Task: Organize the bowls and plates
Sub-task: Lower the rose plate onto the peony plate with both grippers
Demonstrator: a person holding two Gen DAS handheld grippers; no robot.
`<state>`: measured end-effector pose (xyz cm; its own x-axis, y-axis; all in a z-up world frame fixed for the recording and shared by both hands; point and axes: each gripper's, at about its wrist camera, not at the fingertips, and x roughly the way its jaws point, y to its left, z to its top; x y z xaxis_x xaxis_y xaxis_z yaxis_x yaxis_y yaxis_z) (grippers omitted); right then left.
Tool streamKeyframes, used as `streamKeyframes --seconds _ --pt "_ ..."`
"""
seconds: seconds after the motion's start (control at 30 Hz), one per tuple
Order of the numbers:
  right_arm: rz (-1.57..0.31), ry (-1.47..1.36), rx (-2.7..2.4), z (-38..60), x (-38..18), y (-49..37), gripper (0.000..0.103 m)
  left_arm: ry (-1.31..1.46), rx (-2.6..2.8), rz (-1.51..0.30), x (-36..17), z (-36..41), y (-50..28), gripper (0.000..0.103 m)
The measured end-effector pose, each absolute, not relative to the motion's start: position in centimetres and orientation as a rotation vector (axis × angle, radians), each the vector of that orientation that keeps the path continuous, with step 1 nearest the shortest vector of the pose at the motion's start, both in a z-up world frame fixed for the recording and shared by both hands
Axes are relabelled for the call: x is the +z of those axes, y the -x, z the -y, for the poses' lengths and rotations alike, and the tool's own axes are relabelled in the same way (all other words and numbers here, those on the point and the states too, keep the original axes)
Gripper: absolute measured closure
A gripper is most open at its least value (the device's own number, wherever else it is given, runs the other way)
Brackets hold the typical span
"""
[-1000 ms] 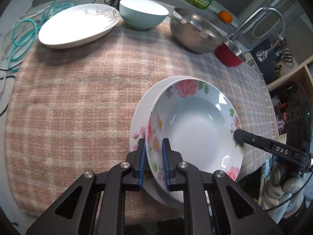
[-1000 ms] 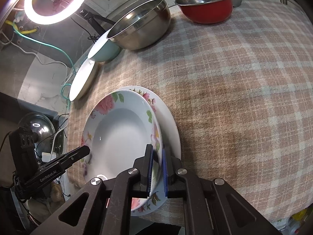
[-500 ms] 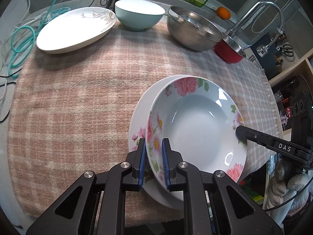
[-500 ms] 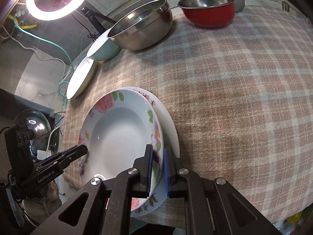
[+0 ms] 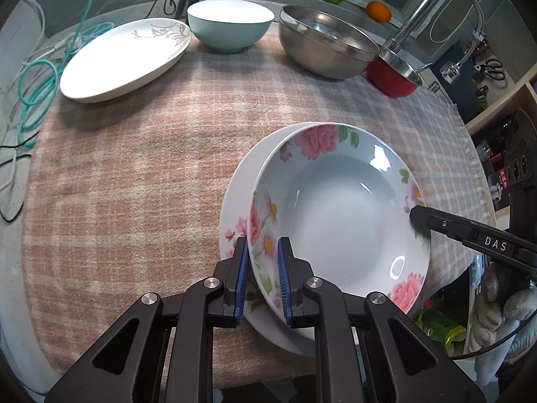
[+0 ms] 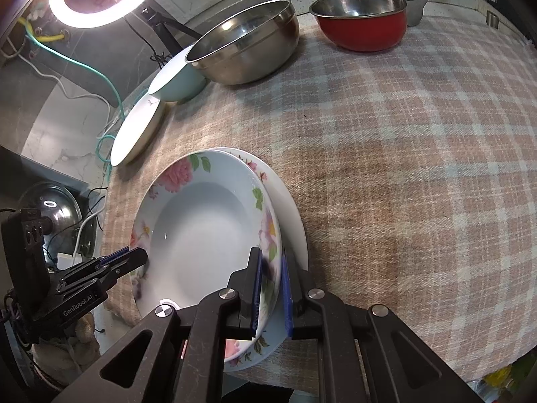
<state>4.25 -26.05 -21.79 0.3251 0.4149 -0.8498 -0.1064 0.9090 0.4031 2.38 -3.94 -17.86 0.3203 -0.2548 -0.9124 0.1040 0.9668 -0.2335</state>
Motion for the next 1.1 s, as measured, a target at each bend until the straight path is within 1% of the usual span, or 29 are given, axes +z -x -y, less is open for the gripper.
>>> streamKeyframes --seconds 0.33,1.1 --pt "-1.194 -0.28 0.34 26.0 -21.8 -4.1 0.091 0.118 -0.236 -1.223 -17.8 4.2 -2.4 0.089" --pt "-1.173 -0.042 0.294 23.1 -21.2 -3.7 0.086 0.075 -0.216 -1.204 -17.6 4.3 -2.1 0.089"
